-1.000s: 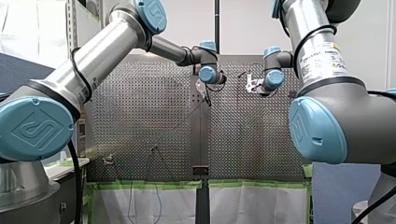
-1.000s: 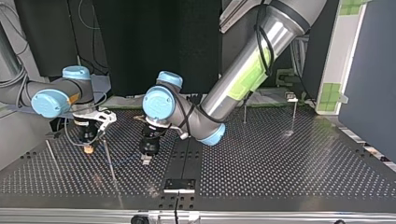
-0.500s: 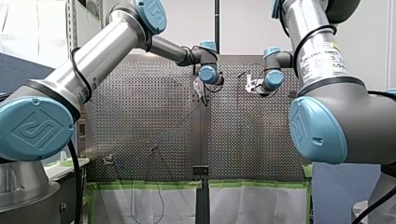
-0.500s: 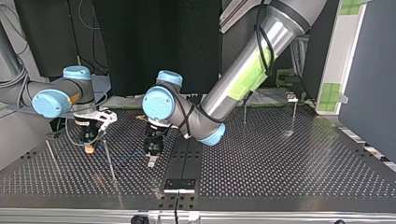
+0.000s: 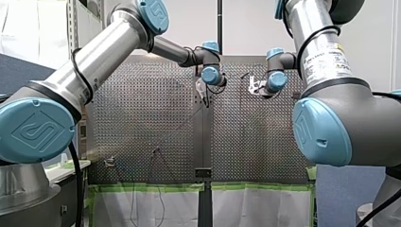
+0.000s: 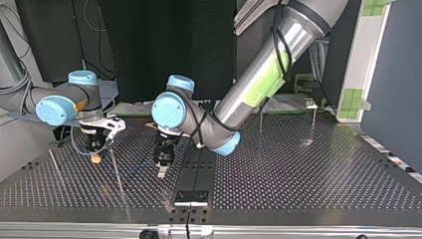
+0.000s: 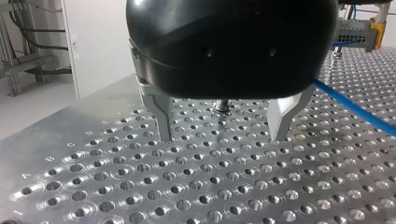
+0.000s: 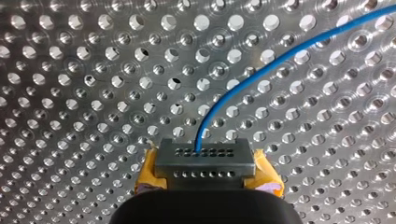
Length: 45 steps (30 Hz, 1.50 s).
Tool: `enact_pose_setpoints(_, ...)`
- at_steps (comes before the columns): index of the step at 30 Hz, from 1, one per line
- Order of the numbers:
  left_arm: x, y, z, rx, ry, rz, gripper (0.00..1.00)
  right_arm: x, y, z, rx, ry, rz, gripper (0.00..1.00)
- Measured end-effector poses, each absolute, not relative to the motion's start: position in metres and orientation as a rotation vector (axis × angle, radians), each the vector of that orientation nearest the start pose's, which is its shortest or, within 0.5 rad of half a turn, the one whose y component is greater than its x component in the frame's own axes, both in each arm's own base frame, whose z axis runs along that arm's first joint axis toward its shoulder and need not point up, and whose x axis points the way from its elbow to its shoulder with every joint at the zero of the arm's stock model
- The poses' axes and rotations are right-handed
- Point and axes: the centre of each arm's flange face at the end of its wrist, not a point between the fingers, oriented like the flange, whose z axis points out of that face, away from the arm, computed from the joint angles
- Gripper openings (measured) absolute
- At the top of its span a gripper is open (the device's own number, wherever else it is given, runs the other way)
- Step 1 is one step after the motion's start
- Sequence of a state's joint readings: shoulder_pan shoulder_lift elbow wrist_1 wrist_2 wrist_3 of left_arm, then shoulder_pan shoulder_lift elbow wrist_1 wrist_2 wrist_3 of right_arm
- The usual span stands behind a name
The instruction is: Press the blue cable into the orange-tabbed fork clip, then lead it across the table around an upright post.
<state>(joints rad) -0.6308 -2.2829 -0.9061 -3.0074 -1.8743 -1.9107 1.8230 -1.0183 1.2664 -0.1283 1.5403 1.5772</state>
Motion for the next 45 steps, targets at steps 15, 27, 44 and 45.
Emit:
enact_pose_setpoints(15, 0.561, -0.542, 0.374, -0.021, 1.518, -0.573, 1.00, 0.303, -0.628, 0.297, 1.539, -1.168, 1.322, 0.00)
enact_pose_setpoints(27, 0.553, -0.538, 0.367, -0.026, 1.585, -0.516, 1.00, 0.290, -0.619, 0.260, 1.514, -1.197, 1.296, 0.00)
enact_pose_setpoints(44, 0.552, -0.536, 0.366, -0.036, 1.596, -0.496, 1.00, 0.275, -0.596, 0.208, 1.480, -1.222, 1.268, 0.00)
enact_pose_setpoints(45, 0.552, -0.536, 0.366, -0.035, 1.596, -0.496, 1.00, 0.275, -0.594, 0.205, 1.475, -1.224, 1.262, 0.00)
